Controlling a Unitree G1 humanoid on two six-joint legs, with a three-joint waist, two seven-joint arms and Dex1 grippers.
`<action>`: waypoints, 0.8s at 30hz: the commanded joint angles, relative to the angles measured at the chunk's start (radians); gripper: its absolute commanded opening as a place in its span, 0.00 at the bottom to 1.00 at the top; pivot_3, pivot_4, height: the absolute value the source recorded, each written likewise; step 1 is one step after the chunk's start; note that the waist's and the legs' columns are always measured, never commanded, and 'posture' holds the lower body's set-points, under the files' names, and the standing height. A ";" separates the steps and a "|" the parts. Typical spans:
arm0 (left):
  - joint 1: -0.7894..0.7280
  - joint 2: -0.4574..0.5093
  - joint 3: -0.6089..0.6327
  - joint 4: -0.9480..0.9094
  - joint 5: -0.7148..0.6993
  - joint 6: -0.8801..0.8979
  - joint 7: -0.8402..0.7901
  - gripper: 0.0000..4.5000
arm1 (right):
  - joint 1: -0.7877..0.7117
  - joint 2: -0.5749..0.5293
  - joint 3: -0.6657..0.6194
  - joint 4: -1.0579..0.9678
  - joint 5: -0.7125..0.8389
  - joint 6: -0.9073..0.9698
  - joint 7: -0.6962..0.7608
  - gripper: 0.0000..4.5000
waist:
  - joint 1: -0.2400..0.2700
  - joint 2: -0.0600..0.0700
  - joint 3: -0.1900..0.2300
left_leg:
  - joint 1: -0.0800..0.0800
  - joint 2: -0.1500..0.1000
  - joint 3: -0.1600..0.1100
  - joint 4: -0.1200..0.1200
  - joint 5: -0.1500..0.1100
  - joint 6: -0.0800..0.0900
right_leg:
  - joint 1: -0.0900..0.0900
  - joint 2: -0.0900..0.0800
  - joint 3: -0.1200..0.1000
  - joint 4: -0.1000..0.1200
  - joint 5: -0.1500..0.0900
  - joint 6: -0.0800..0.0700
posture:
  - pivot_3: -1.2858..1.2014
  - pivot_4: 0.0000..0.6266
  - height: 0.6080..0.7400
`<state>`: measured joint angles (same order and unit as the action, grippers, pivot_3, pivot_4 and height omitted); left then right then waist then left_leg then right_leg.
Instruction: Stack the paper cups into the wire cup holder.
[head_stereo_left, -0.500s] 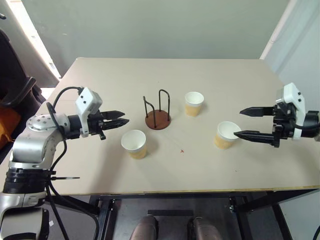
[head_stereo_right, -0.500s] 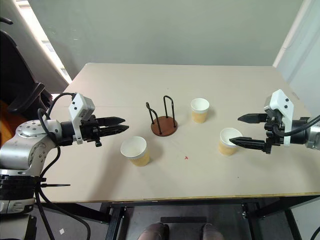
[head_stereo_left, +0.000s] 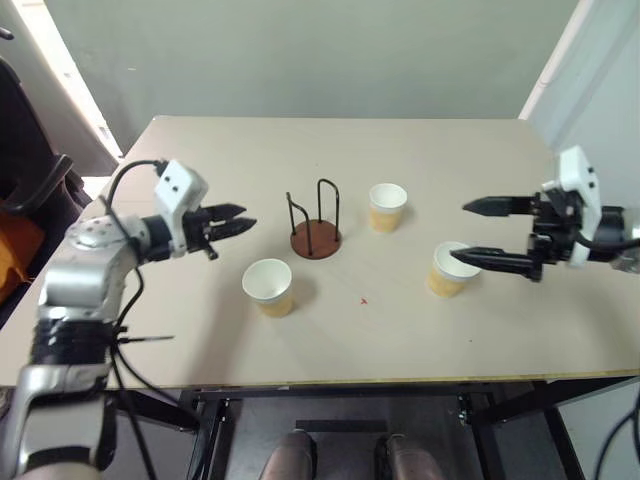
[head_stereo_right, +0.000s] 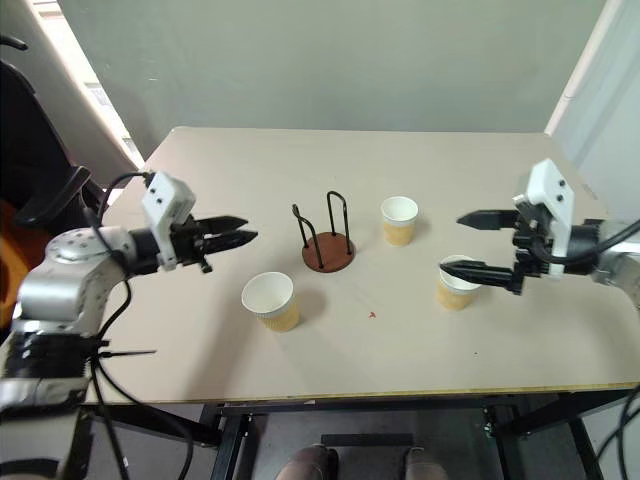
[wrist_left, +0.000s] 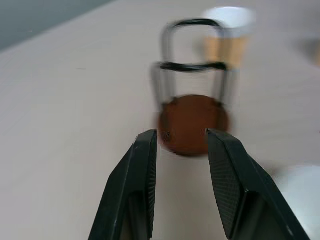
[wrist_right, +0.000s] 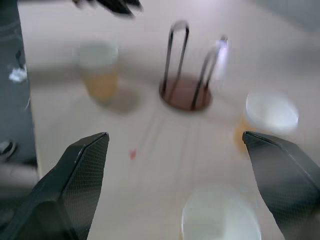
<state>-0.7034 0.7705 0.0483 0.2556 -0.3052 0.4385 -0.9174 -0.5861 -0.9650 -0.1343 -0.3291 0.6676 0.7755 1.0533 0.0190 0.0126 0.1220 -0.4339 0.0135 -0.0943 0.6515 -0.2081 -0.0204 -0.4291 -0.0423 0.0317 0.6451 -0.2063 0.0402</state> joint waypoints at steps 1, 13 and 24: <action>-0.087 -0.055 -0.041 0.126 0.089 -0.086 0.064 0.36 | -0.052 0.046 0.025 -0.063 0.020 0.025 -0.064 0.99 | 0.001 0.000 0.000 | 0.000 0.000 0.000 0.000 0.000 0.000 | 0.000 0.000 0.000 0.000 0.001 0.000 | 0.52 0.24 1.00; -0.233 -0.148 -0.095 0.361 0.157 -0.148 0.013 0.81 | -0.010 0.032 -0.010 -0.127 0.035 0.071 -0.104 0.99 | 0.005 -0.002 0.001 | -0.003 -0.001 0.000 0.001 0.002 -0.002 | 0.000 -0.001 0.000 -0.003 0.007 0.011 | 0.52 0.24 1.00; -0.354 -0.302 -0.120 0.625 0.251 -0.309 0.098 0.90 | 0.012 0.015 -0.025 -0.151 0.049 0.087 -0.117 0.99 | 0.014 -0.003 0.002 | -0.003 -0.002 0.000 0.003 0.002 -0.001 | 0.001 -0.001 0.000 -0.003 0.006 0.013 | 0.52 0.24 1.00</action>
<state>-1.0161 0.4837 -0.0689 0.8542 -0.0687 0.1713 -0.8242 -0.5677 -0.9303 -0.1166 -0.4522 0.7047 0.8667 0.9452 0.0330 0.0099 0.1237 -0.4372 0.0118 -0.0943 0.6554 -0.2061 -0.0214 -0.4279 -0.0428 0.0317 0.6422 -0.2000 0.0535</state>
